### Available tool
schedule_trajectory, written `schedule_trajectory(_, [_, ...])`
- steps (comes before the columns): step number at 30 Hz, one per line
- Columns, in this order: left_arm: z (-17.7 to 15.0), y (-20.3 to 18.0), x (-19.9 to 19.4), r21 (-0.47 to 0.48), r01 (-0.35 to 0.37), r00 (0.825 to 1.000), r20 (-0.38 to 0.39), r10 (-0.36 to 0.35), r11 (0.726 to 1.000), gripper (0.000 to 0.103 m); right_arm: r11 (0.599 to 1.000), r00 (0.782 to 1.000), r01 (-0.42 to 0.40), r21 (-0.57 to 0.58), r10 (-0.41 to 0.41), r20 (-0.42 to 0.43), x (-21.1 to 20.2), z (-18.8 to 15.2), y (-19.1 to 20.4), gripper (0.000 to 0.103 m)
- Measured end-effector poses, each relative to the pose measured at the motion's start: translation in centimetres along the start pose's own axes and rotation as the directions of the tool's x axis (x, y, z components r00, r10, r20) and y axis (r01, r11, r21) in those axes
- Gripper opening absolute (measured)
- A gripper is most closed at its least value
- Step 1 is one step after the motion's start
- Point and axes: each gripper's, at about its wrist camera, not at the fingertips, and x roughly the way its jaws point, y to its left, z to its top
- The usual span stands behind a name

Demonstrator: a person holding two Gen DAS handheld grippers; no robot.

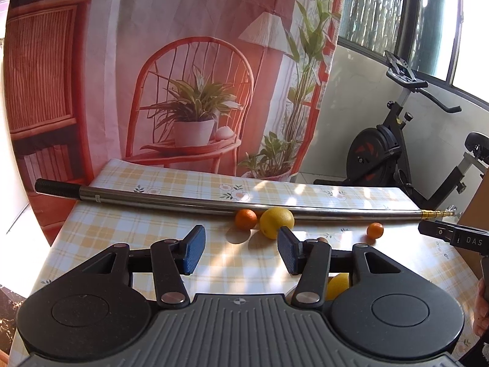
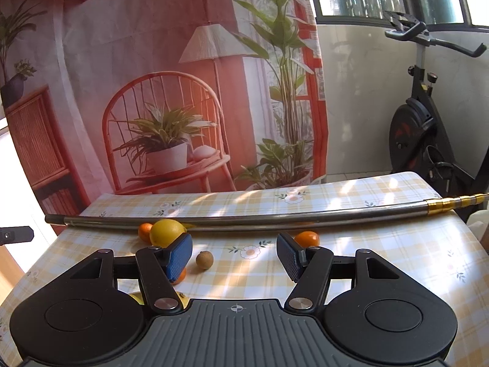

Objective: Organize fruits
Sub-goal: 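Move both grippers back to the fruits beside the steel pole, then grasp a brown fruit with the left gripper while the right gripper grasps a small orange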

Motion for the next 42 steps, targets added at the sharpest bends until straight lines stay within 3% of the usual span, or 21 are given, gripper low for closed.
schedule_trajectory(12, [0.6,1.1,3.1,-0.029,-0.013,0.998,-0.062,0.012,0.999,0.055,0.999,0.998,0.037,0.02,-0.036,-0.043,2.0,-0.7,-0.8,0.059])
schedule_trajectory(21, [1.1,-1.5,6.7,-0.012,0.055,0.992,-0.117,-0.056,0.998,0.055,0.999,0.997,0.049,0.016,-0.048,-0.06,3.4,-0.8,-2.0,0.055])
schedule_trajectory(30, [2.2,-5.4,11.1,0.032,0.155,0.971,-0.188,-0.146,0.987,0.055,0.995,0.995,0.081,0.066,-0.077,-0.068,4.7,-1.0,-4.4,0.054])
schedule_trajectory(39, [1.9,-9.5,17.4,0.082,0.274,0.926,-0.292,-0.24,0.958,0.054,0.993,0.992,0.094,0.065,-0.088,-0.094,5.9,-1.9,-5.7,0.052])
schedule_trajectory(40, [1.7,-9.5,18.5,0.083,0.269,0.922,-0.311,-0.231,0.96,0.053,0.993,0.991,0.092,0.068,-0.085,-0.099,5.9,-2.1,-5.9,0.052])
schedule_trajectory(42, [1.2,-9.5,20.4,0.076,0.238,0.917,-0.347,-0.198,0.968,0.04,0.993,0.991,0.089,0.078,-0.08,-0.108,6.1,-2.5,-6.1,0.052])
